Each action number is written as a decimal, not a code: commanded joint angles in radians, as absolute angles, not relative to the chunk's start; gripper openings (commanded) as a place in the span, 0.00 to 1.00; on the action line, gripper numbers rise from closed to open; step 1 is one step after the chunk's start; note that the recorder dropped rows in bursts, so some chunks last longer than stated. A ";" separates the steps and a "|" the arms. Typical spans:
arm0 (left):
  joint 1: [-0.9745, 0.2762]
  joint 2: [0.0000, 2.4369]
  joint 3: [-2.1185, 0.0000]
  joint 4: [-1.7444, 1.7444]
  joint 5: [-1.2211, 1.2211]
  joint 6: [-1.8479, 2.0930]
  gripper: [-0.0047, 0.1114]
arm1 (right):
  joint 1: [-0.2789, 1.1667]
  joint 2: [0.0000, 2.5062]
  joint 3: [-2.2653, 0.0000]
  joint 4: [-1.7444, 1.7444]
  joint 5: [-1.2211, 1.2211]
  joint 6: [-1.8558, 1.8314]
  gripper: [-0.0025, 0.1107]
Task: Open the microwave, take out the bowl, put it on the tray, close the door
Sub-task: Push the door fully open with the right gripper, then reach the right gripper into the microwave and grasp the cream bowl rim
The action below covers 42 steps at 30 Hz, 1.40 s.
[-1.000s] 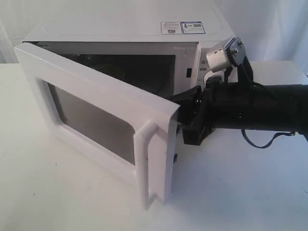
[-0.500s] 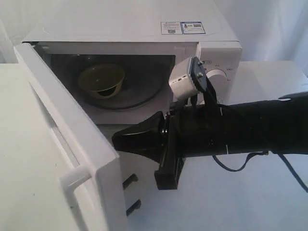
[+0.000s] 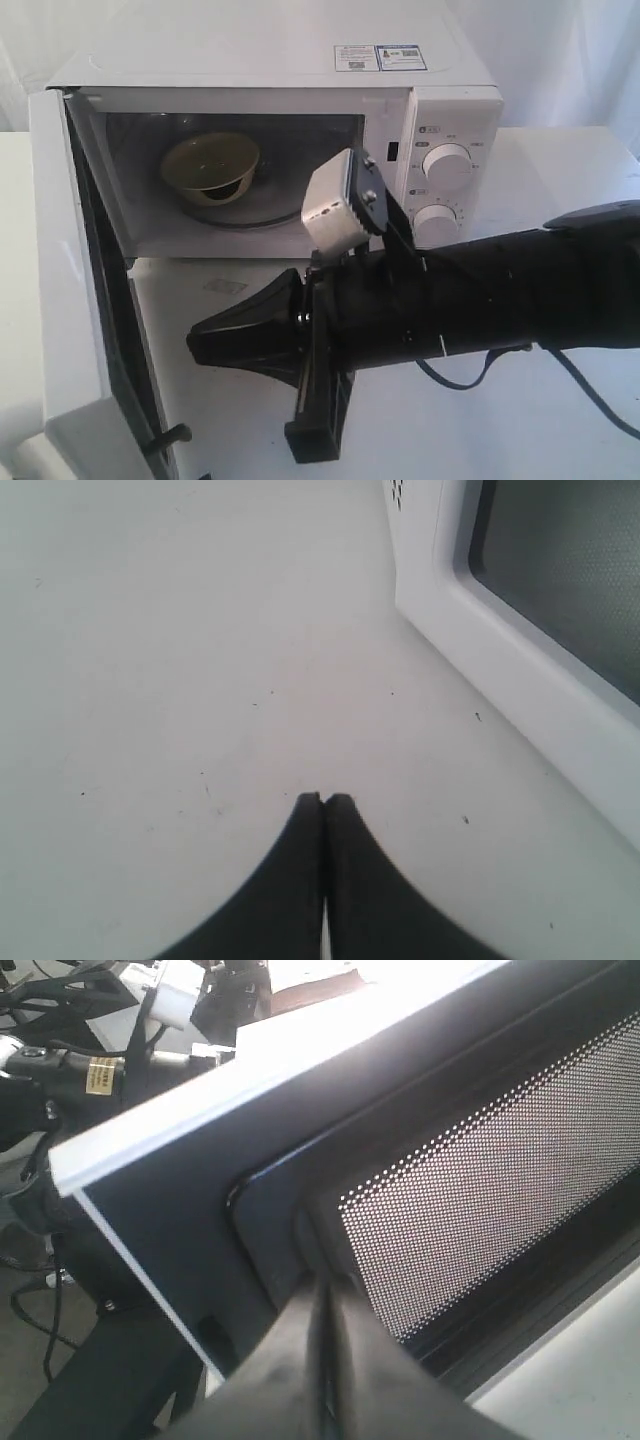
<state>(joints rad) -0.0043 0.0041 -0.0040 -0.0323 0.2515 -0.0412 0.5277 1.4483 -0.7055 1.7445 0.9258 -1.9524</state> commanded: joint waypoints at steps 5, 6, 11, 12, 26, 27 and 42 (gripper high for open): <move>-0.002 0.000 0.000 -0.034 0.254 -0.046 0.04 | 0.589 1.447 -0.707 1.744 0.722 -1.912 0.02; -0.002 0.000 0.000 -0.034 0.254 -0.046 0.04 | 0.591 1.447 -0.707 1.744 0.665 -1.900 0.02; -0.002 0.000 0.000 -0.034 0.254 -0.046 0.04 | 0.597 1.447 -0.721 1.744 0.369 -1.883 0.02; -0.002 0.000 0.000 -0.034 0.254 -0.046 0.04 | 0.597 1.447 -0.726 1.744 0.340 -1.888 0.02; -0.002 0.000 0.000 -0.034 0.254 -0.046 0.04 | 0.627 1.748 -1.012 1.144 0.090 -2.143 0.43; -0.002 0.000 0.000 -0.034 0.254 -0.046 0.04 | 0.639 1.768 -1.026 1.065 0.061 -2.143 0.44; -0.002 0.000 0.000 -0.034 0.254 -0.046 0.04 | 0.656 1.989 -1.271 0.766 -0.103 -2.143 0.44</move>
